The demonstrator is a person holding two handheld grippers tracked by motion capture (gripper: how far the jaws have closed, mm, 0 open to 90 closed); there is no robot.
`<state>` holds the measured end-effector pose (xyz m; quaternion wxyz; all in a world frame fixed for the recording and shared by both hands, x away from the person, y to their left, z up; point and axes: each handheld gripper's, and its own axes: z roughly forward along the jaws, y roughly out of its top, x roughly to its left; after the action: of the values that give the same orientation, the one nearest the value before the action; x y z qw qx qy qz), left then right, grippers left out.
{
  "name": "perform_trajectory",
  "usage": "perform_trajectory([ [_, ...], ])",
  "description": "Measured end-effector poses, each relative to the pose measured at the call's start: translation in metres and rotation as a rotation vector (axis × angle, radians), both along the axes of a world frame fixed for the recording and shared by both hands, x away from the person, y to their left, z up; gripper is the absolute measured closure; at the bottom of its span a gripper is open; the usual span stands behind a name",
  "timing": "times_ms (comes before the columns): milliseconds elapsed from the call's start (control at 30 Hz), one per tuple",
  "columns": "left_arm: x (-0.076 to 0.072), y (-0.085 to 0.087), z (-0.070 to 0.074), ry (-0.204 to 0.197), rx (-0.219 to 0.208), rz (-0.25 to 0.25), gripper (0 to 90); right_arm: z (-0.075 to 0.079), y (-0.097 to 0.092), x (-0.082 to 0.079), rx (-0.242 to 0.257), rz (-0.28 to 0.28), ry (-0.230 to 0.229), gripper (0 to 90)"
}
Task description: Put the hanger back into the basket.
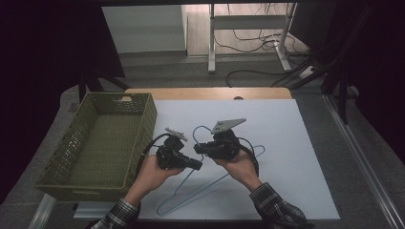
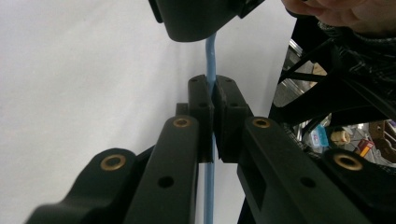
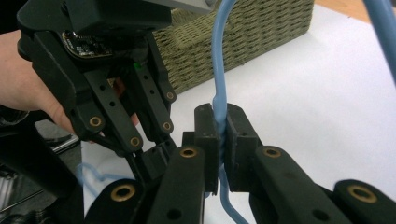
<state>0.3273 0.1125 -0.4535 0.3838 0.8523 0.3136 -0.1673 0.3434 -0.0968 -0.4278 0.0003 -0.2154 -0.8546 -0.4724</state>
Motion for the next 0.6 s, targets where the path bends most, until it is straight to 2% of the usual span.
perform_trajectory([
  [67, -0.001, 0.001, 0.002, 0.007, 0.004, 0.033, 87.3, 0.000, -0.002, 0.002, 0.007, 0.002, 0.006, 80.9],
  [100, -0.001, 0.002, 0.004, 0.006, 0.003, 0.043, 87.3, 0.001, -0.002, 0.002, 0.006, 0.009, 0.002, 72.2],
  [200, 0.000, 0.006, 0.010, 0.000, 0.012, 0.069, 87.3, 0.006, -0.005, 0.001, -0.019, 0.025, -0.049, 60.3],
  [300, 0.002, 0.017, 0.023, -0.024, 0.022, 0.120, 87.3, 0.013, -0.012, -0.001, -0.043, 0.033, -0.114, 50.3],
  [367, 0.003, 0.019, 0.027, -0.026, 0.023, 0.127, 87.3, 0.017, -0.015, -0.001, -0.052, 0.024, -0.132, 47.9],
  [400, 0.003, 0.023, 0.032, -0.039, 0.032, 0.146, 87.3, 0.023, -0.022, 0.000, -0.074, 0.007, -0.166, 41.7],
  [467, 0.004, 0.025, 0.038, -0.047, 0.038, 0.161, 87.3, 0.030, -0.030, 0.000, -0.099, -0.009, -0.199, 39.0],
  [567, 0.005, 0.029, 0.044, -0.056, 0.050, 0.171, 87.3, 0.037, -0.044, -0.002, -0.099, -0.052, -0.199, 32.6],
  [600, 0.006, 0.032, 0.051, -0.066, 0.068, 0.183, 87.3, 0.038, -0.049, -0.002, -0.095, -0.063, -0.190, 29.1],
])
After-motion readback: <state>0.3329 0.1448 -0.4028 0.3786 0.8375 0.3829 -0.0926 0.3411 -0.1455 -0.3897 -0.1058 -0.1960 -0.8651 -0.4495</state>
